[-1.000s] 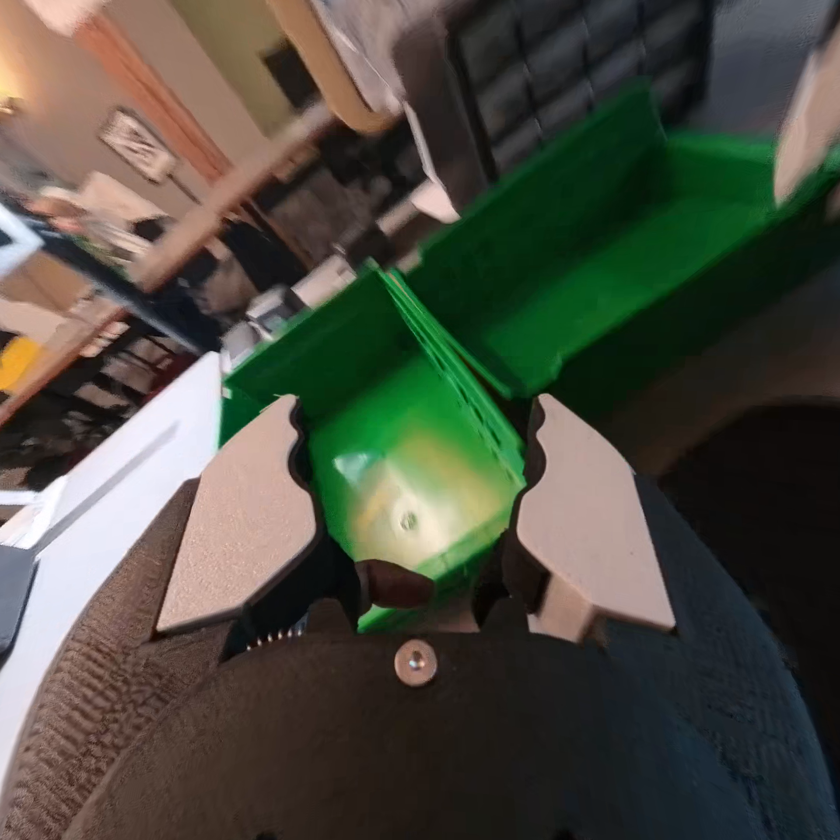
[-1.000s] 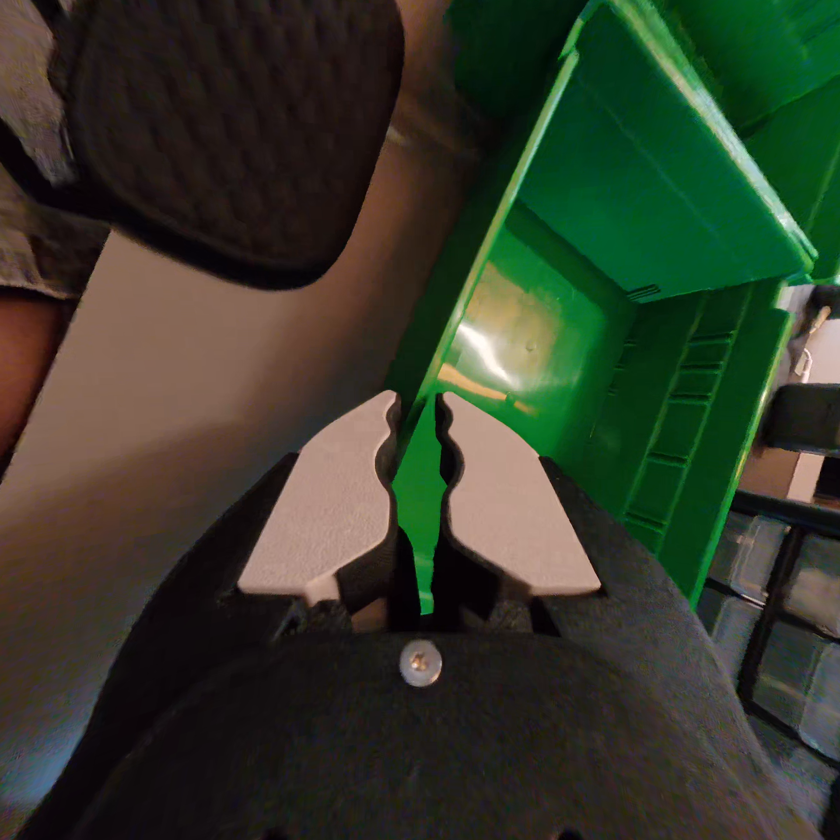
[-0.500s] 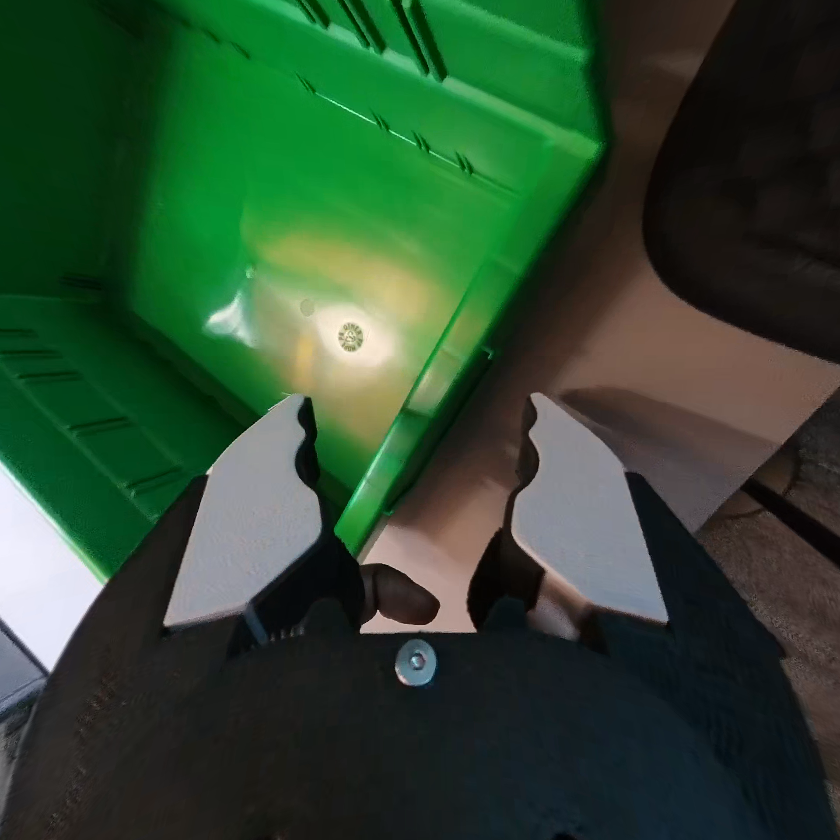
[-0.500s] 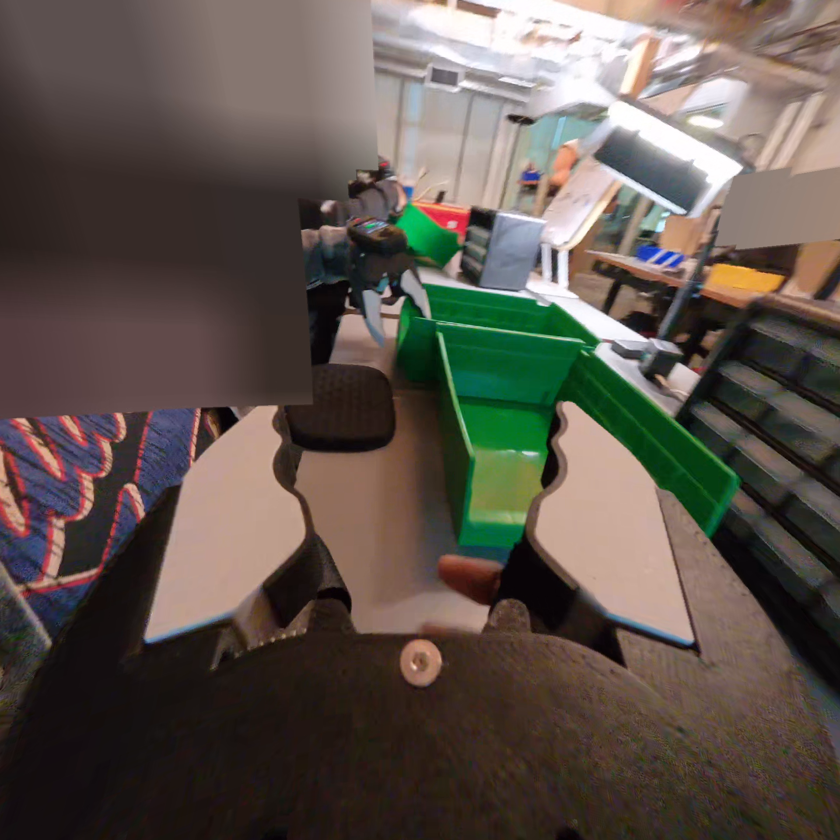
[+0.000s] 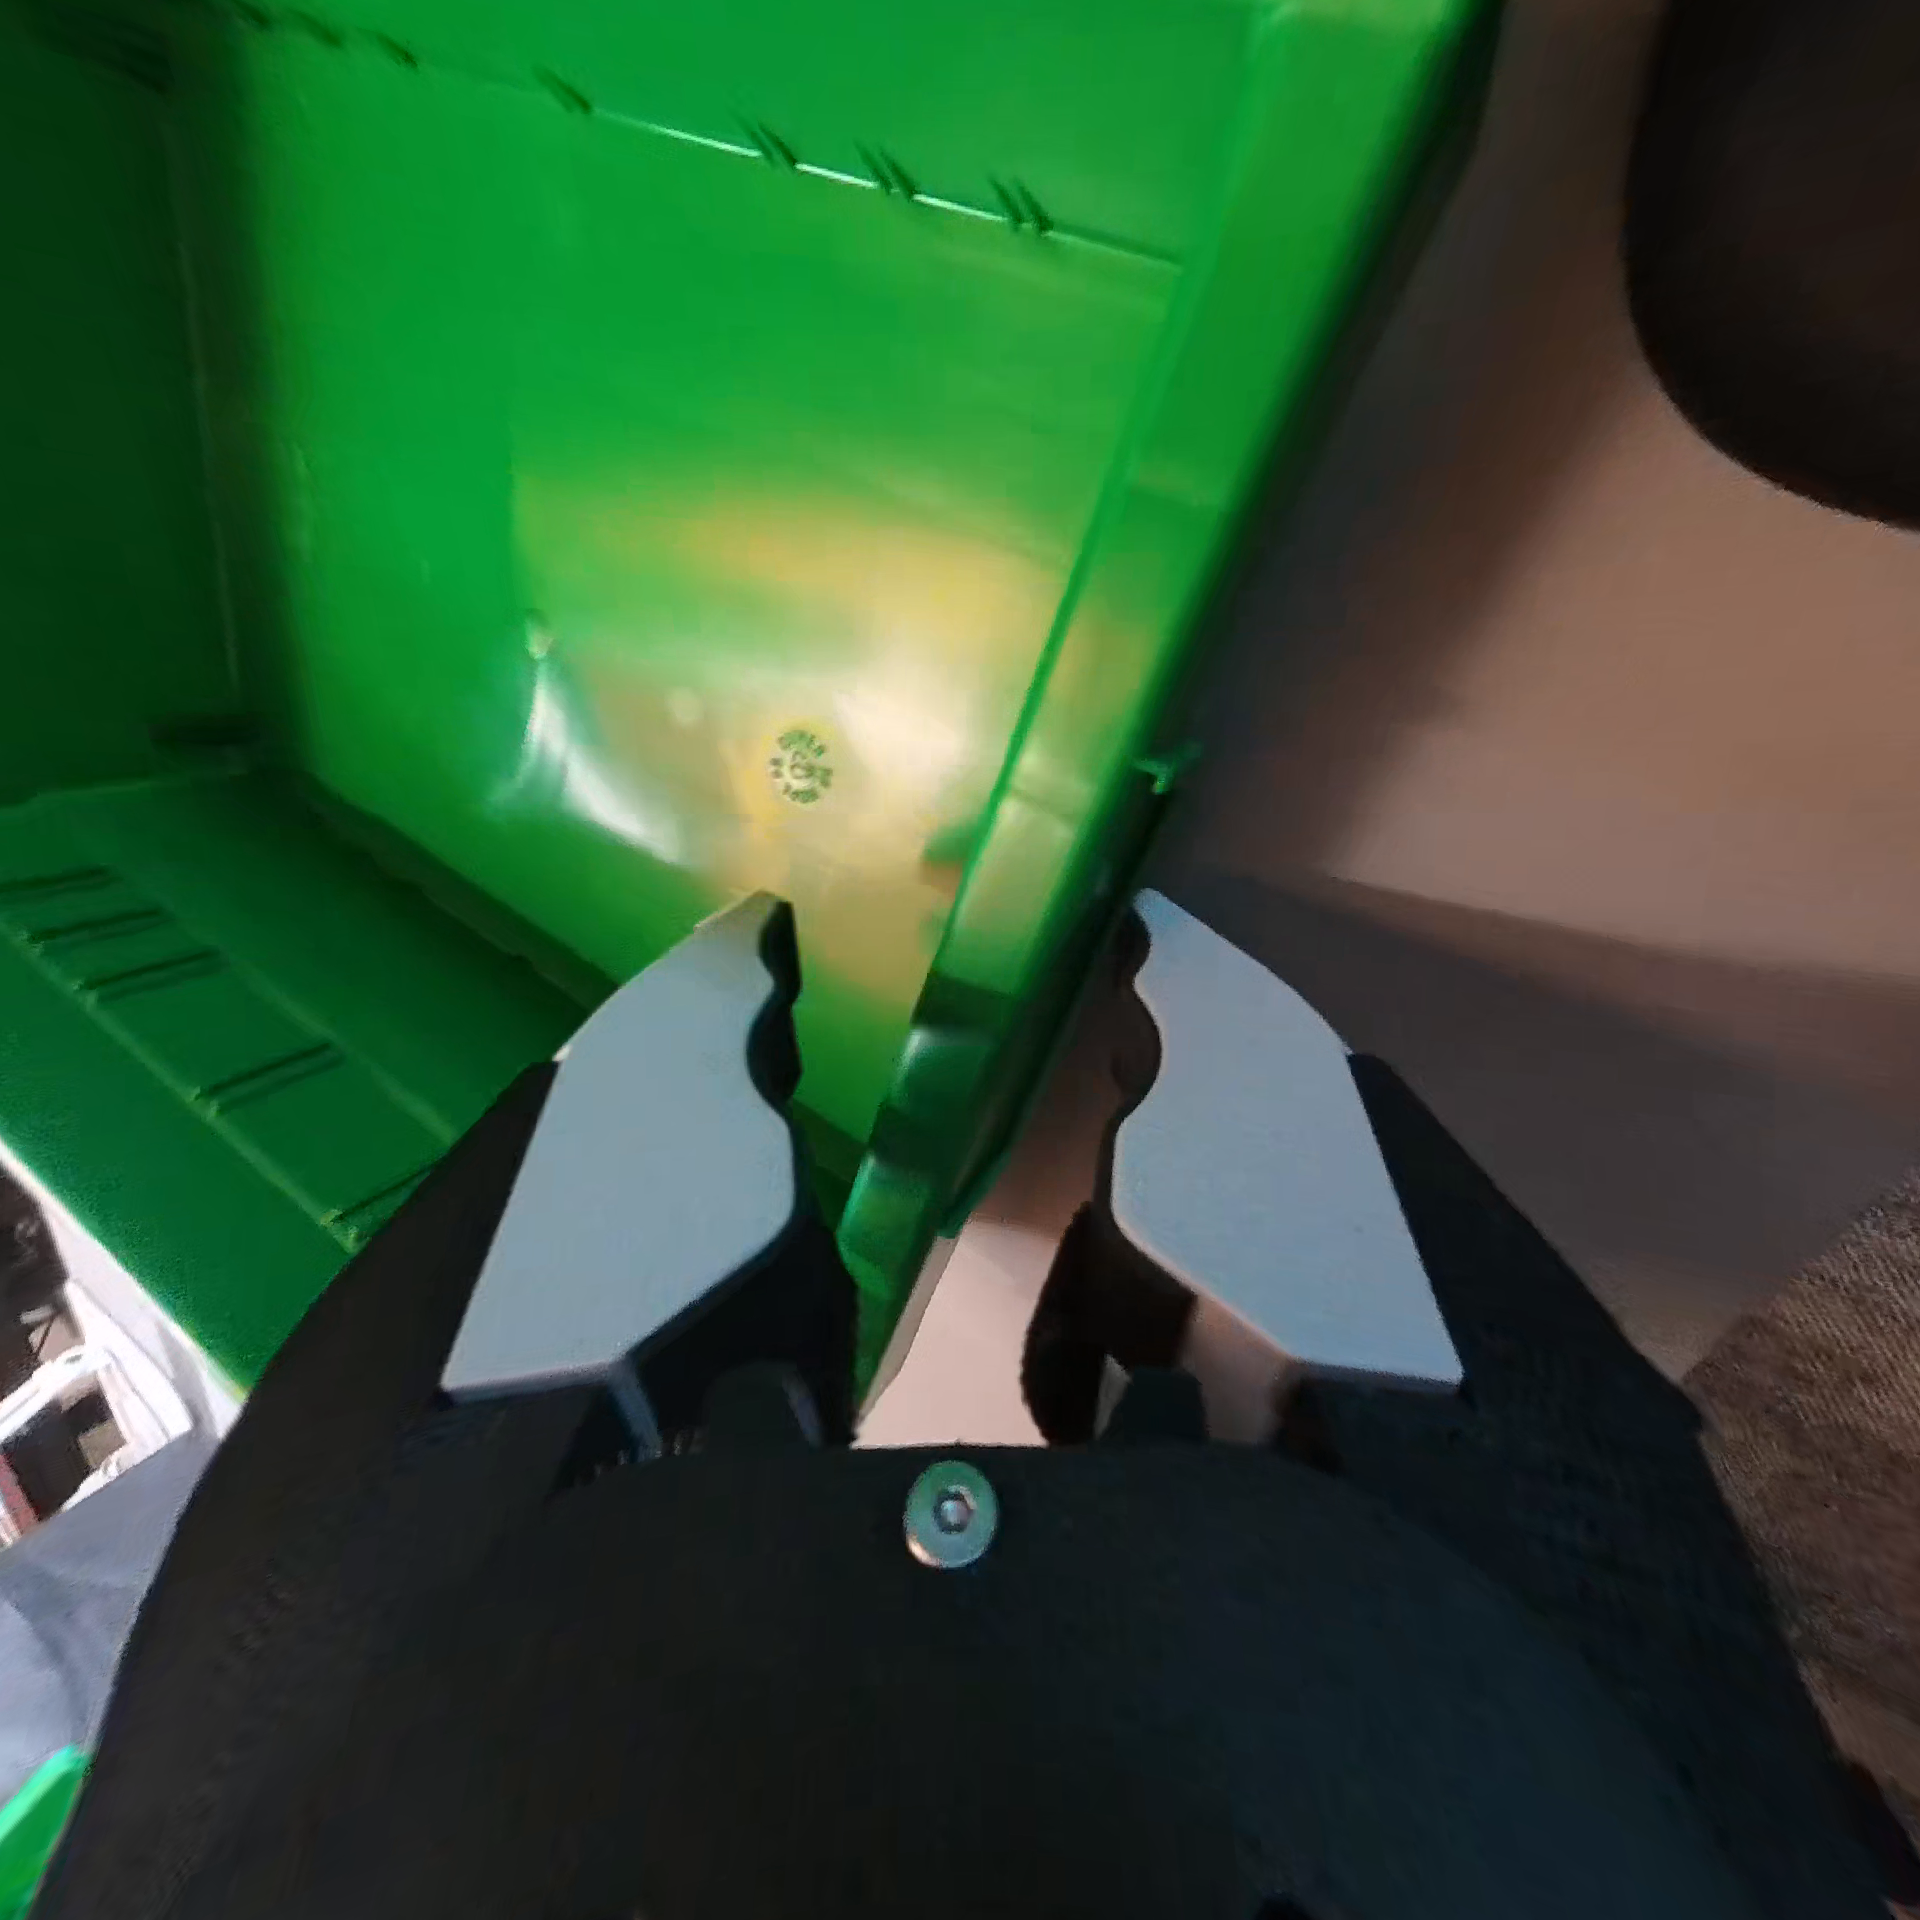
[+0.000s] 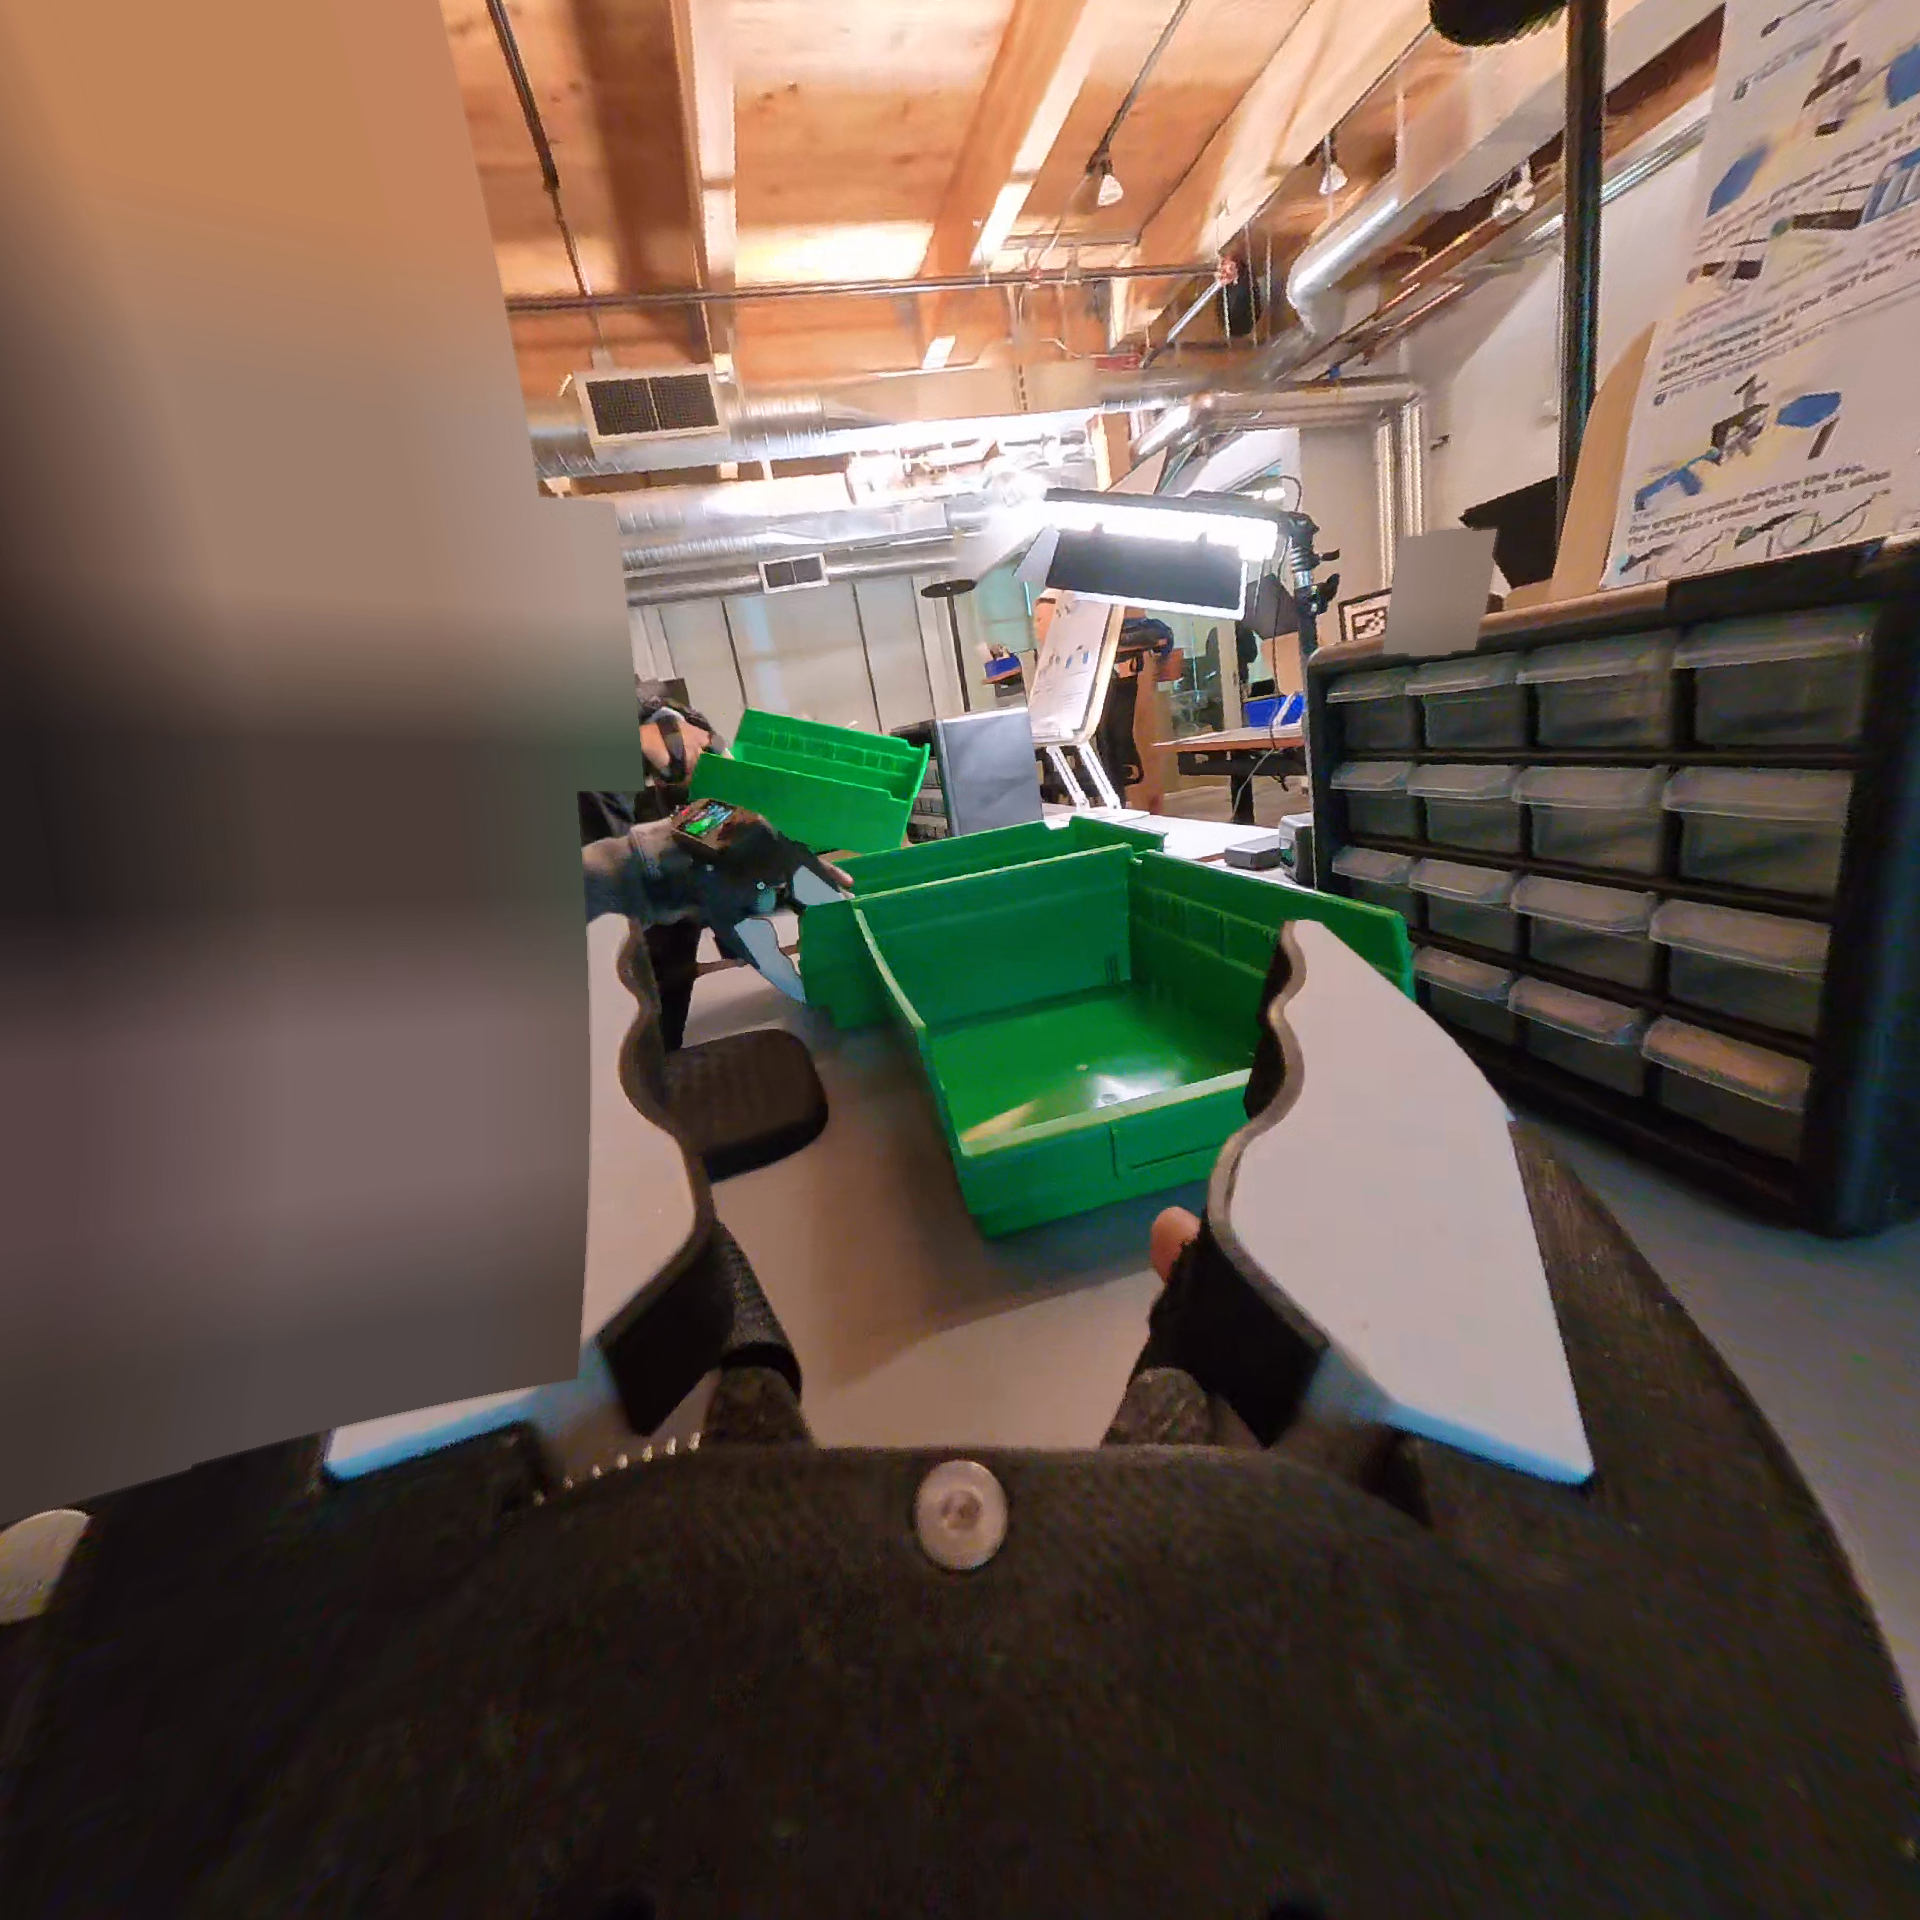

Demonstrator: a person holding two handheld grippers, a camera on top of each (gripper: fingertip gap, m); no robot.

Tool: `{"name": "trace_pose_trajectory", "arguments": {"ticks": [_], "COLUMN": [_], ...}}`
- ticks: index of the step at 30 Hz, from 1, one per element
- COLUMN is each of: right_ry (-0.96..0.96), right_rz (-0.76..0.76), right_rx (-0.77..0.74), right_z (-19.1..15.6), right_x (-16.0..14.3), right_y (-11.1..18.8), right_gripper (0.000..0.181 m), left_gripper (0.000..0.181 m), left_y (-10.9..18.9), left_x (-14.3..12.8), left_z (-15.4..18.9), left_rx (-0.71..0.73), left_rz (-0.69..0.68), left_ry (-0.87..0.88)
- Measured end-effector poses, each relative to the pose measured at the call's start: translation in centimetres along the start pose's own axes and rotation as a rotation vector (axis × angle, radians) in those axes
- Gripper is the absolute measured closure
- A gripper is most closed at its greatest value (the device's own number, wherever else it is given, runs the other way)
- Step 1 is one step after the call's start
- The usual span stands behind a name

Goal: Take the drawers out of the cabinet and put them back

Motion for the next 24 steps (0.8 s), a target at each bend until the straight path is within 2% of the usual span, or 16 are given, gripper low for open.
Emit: {"name": "trace_pose_trajectory", "arguments": {"ticks": [1,2,7,9,12,18,24], "right_ry": [0.004,0.002,0.002,0.003,0.003,-0.002,-0.004], "right_rz": [-0.002,-0.004,-0.019,-0.020,-0.027,-0.040,-0.049], "right_rx": [-0.001,0.001,0.003,0.006,0.000,-0.004,-0.013], "right_z": [0.0,0.0,0.0,0.0,0.1,0.3,0.4], "right_x": [0.0,-0.1,-0.4,-0.4,-0.5,-0.8,-0.9], "right_y": [0.0,-0.1,-0.1,-0.1,-0.1,-0.1,-0.1], "right_gripper": [0.072,0.072,0.072,0.072,0.072,0.072,0.072], "left_gripper": [0.132,0.143,0.147,0.149,0.152,0.152,0.151], "left_y": [-0.1,-0.2,-0.2,-0.4,-0.4,0.1,2.0], "left_x": [0.1,0.2,0.4,0.5,0.7,0.7,0.4], "left_z": [0.1,0.3,0.3,0.6,1.6,3.1,2.5], "left_rx": [-0.025,-0.050,-0.052,0.035,0.240,0.398,0.577], "left_rz": [-0.010,-0.022,-0.048,-0.040,-0.080,-0.139,-0.219], "left_ry": [-0.017,-0.032,-0.057,-0.140,-0.263,-0.250,-0.259]}}
Point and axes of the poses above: each gripper's, where its closed fingertips meet, y back along the fingers, x out of its top, z = x × y across the jaws, the point moved 9 cm from there along y, back along the fingers, and after that the axes turned 6 degrees about y, right-handed, at the moved point
